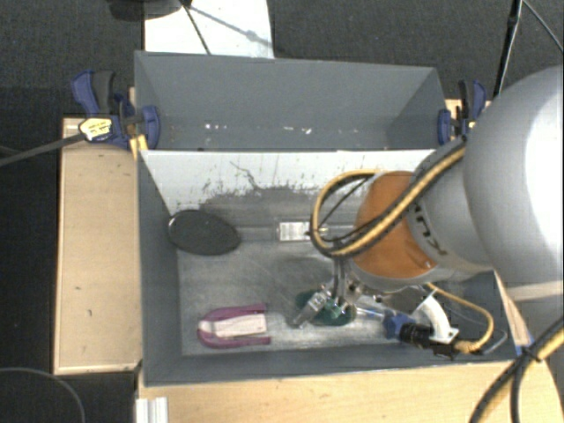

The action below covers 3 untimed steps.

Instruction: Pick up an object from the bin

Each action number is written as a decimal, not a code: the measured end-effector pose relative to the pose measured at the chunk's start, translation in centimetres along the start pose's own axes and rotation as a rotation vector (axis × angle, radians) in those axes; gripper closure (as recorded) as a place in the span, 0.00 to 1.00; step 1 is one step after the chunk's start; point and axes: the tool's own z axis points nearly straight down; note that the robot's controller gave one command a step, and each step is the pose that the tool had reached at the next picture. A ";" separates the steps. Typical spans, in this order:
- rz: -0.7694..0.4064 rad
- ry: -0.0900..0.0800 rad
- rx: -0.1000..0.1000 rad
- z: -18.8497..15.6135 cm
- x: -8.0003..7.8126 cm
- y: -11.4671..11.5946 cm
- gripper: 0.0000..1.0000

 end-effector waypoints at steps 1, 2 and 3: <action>0.001 -0.007 -0.006 -0.2 -0.3 0.1 1.00; -0.003 -0.002 -0.001 -5.9 -0.4 0.3 1.00; -0.008 -0.002 0.000 -8.9 -0.5 0.3 1.00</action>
Offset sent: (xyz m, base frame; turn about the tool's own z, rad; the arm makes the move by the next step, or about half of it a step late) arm 0.0000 0.0000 0.0000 0.0000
